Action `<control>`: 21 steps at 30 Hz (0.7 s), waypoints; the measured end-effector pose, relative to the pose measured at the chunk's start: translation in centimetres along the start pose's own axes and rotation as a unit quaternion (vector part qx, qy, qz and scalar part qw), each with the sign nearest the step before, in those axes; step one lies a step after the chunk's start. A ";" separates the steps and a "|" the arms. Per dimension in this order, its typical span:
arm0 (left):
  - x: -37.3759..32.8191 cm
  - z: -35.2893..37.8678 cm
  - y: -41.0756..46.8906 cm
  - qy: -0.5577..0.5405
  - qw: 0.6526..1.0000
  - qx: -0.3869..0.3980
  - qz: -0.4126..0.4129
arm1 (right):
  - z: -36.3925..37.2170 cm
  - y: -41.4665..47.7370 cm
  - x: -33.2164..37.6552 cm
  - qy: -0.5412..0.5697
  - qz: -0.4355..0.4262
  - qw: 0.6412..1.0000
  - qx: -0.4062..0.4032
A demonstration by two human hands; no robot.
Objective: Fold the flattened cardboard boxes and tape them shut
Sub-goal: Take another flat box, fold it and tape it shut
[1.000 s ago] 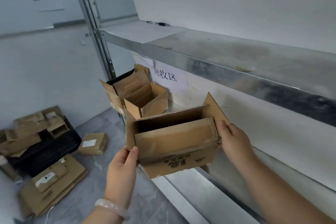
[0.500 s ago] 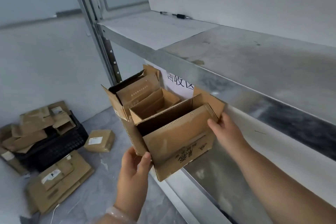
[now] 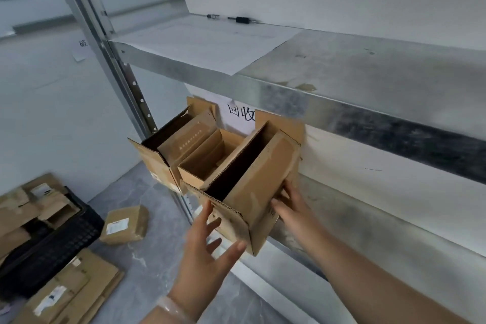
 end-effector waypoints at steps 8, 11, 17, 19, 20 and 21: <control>-4.6 -2.5 0.1 0.207 0.940 -0.060 0.265 | -2.4 -6.8 -0.4 -0.120 -0.077 0.974 -0.175; -7.9 -0.3 0.1 0.210 0.891 -0.011 0.402 | -4.2 -12.1 -0.8 -0.230 -0.107 0.933 -0.256; -11.6 9.2 -3.0 0.242 0.814 0.134 0.510 | -8.9 -22.7 -3.0 -0.355 -0.108 0.844 -0.387; -12.5 12.2 -5.1 0.232 0.807 0.168 0.516 | -11.2 -26.2 -4.6 -0.376 -0.093 0.820 -0.422; -13.1 13.8 -6.3 0.228 0.804 0.181 0.519 | -12.4 -28.0 -5.5 -0.375 -0.082 0.813 -0.437; -13.8 15.5 -7.5 0.227 0.798 0.192 0.524 | -13.6 -29.8 -6.5 -0.371 -0.069 0.809 -0.451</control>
Point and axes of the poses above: each hand's wrist, its own y-axis towards the middle knuckle, its own z-axis out of the palm, x = y × z, the point moved 2 cm from there along y, towards the middle knuckle, and after that the axes turned 8 degrees about z, right-handed, at the moved point
